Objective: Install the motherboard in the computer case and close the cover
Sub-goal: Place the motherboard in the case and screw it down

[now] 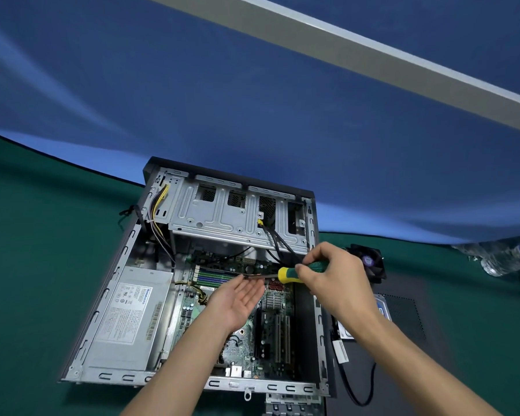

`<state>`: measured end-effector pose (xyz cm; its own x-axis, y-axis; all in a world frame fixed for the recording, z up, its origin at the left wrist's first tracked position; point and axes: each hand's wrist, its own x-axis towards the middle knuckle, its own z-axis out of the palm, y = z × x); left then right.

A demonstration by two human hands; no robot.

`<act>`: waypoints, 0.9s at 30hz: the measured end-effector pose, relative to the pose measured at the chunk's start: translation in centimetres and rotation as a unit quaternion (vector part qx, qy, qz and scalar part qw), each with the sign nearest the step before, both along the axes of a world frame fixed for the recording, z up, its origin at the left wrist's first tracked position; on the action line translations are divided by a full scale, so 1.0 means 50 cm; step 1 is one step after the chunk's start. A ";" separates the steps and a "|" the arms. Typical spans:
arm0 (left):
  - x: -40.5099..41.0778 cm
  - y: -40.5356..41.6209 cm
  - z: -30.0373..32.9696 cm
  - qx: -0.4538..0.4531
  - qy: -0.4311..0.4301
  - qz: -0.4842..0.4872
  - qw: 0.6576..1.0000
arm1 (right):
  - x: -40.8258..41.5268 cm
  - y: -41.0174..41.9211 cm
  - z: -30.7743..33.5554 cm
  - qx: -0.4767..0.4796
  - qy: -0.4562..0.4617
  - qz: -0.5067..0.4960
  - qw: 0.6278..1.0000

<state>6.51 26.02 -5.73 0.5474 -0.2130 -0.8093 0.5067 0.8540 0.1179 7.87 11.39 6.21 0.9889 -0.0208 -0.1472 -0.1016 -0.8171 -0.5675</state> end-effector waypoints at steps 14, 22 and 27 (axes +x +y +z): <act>-0.001 0.021 -0.015 0.361 -0.083 -0.302 0.878 | 0.000 -0.038 0.015 -0.092 0.076 0.055 0.991; -0.014 -0.019 -0.039 0.606 -0.169 -0.504 0.592 | -0.011 -0.034 0.002 -0.189 0.162 0.156 0.956; -0.012 -0.023 -0.039 0.628 -0.165 -0.543 0.532 | -0.012 -0.027 -0.020 -0.215 0.187 0.194 0.939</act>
<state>5.89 24.84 -7.70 0.8097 0.0471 -0.5850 0.3961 -0.7794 0.4854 7.29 10.03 5.20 0.8157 0.1928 -0.5454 0.1240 -0.9792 -0.1608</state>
